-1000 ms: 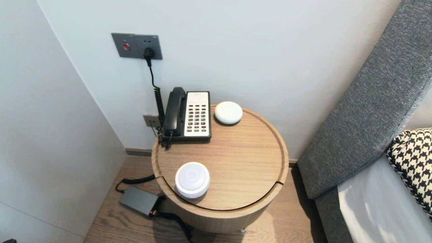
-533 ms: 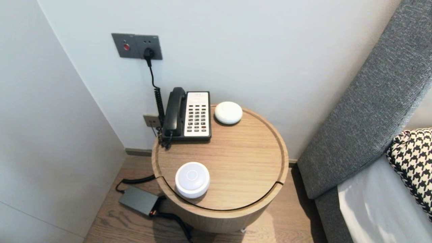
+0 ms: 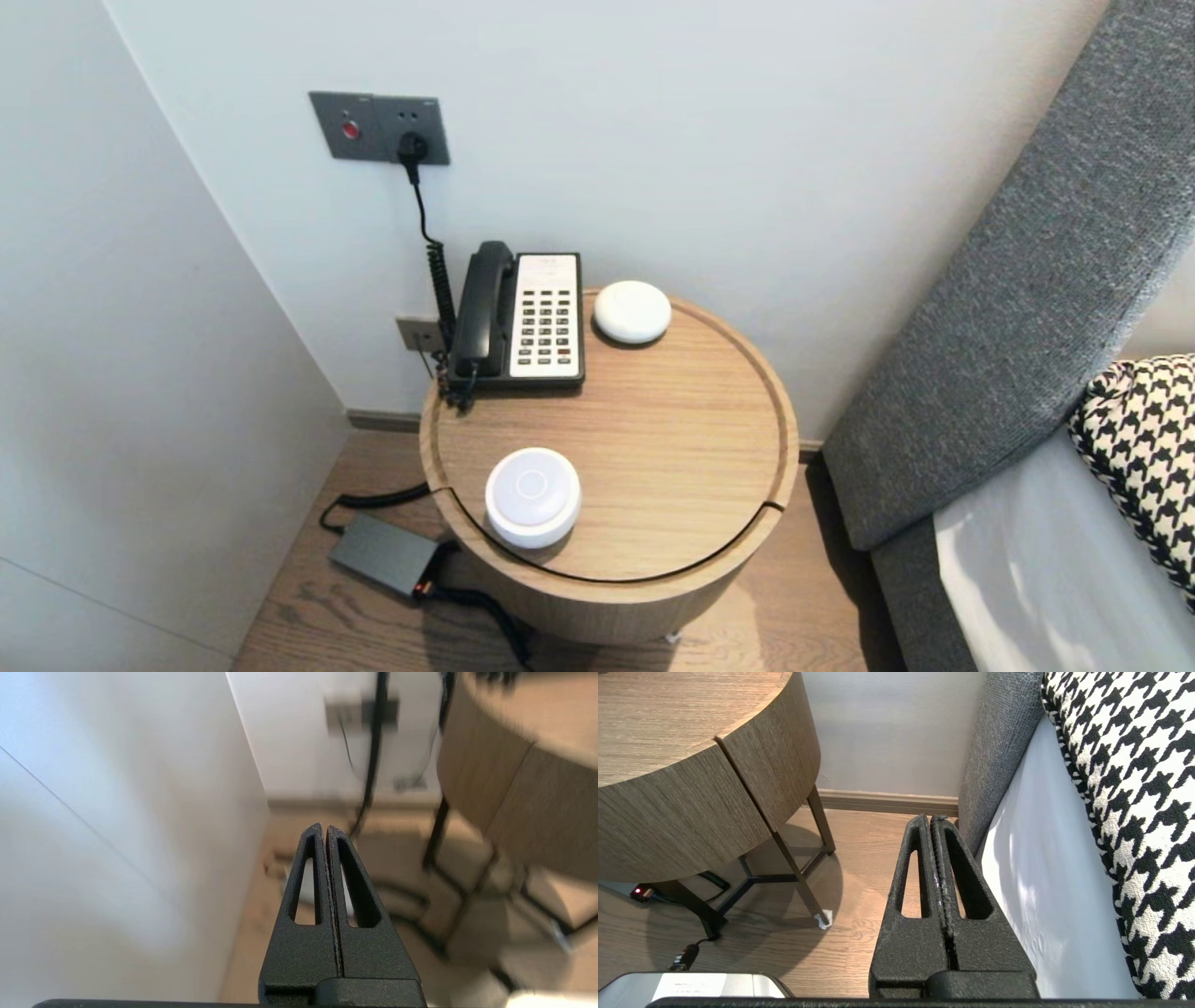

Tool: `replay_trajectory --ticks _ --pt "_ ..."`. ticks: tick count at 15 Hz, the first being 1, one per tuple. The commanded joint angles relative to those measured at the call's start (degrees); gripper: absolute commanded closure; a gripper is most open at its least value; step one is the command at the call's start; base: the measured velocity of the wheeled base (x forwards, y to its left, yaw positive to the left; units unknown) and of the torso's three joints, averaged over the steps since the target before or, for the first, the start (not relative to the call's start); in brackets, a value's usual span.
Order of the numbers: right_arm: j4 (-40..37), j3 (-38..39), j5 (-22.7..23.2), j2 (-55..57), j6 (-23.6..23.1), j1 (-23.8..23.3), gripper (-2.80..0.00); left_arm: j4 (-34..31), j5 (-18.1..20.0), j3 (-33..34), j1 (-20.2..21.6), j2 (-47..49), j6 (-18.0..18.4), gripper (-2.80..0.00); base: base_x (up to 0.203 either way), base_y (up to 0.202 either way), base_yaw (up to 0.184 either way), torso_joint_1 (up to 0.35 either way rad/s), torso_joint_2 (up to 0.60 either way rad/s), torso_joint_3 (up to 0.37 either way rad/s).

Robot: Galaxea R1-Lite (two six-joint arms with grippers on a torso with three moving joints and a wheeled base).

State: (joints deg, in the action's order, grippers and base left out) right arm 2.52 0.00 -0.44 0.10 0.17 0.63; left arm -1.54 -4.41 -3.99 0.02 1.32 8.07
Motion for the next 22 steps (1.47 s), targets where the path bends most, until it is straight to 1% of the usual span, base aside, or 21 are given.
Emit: replay_trajectory --ticks 1,2,3,4,7,9,11,14,15,17,18,19,22 --pt "0.0 1.5 0.0 0.1 0.0 0.1 0.00 3.6 -0.2 2.0 0.1 -1.7 0.2 0.00 0.000 0.000 0.000 0.000 0.00 0.000" --pt "0.0 1.5 0.0 0.1 0.0 0.1 0.00 6.4 0.3 3.5 0.1 -1.7 0.2 0.00 0.000 0.000 0.000 0.000 0.00 0.000" --pt "0.0 1.5 0.0 0.1 0.0 0.1 0.00 8.7 1.7 4.5 0.1 -1.7 0.2 0.00 0.000 0.000 0.000 0.000 0.00 0.000" --pt "0.0 1.5 -0.1 0.1 0.0 0.1 0.00 8.7 2.4 4.7 0.1 -1.7 0.2 0.00 0.000 0.000 0.000 0.000 0.00 0.000" --pt "0.0 1.5 0.0 0.1 0.0 0.1 0.00 7.1 4.5 4.7 0.1 -1.7 0.1 0.00 0.000 0.000 0.000 0.000 0.00 0.000" --pt "0.0 1.5 0.0 0.1 0.0 0.1 0.00 2.9 5.4 4.7 0.1 -1.7 -1.0 0.00 0.000 0.000 0.000 0.000 0.00 0.000" --pt "0.0 1.5 0.0 0.1 0.0 0.1 0.00 2.9 6.0 4.7 0.1 -1.7 -1.7 0.00 0.000 0.000 0.000 0.000 0.00 0.000" --pt "0.0 1.5 0.0 0.1 0.0 0.1 0.00 2.9 5.8 4.7 0.1 -1.7 -2.0 0.00 0.000 0.000 0.000 0.000 0.00 0.000" --pt "0.0 1.5 0.0 0.1 0.0 0.1 0.00 3.0 5.3 4.7 0.1 -1.7 -3.1 0.00 0.000 0.000 0.000 0.000 0.00 0.000" --pt "0.0 1.5 0.0 0.1 0.0 0.1 0.00 3.1 4.3 4.7 0.1 -1.7 -6.9 0.00 0.000 0.000 0.000 0.000 0.00 0.000" --pt "0.0 1.5 0.0 0.1 0.0 0.1 0.00 3.1 4.1 4.7 0.1 -1.7 -8.1 0.00 0.000 0.000 0.000 0.000 0.00 0.000" --pt "0.0 1.5 0.0 0.1 0.0 0.1 0.00 3.1 4.1 4.7 0.1 -1.7 -8.6 0.00 0.000 0.000 0.000 0.000 0.00 0.000" --pt "0.0 1.5 0.0 0.1 0.0 0.1 0.00 3.1 4.1 4.7 0.1 -1.5 -8.6 0.00 0.000 0.000 0.000 0.000 0.00 0.000"
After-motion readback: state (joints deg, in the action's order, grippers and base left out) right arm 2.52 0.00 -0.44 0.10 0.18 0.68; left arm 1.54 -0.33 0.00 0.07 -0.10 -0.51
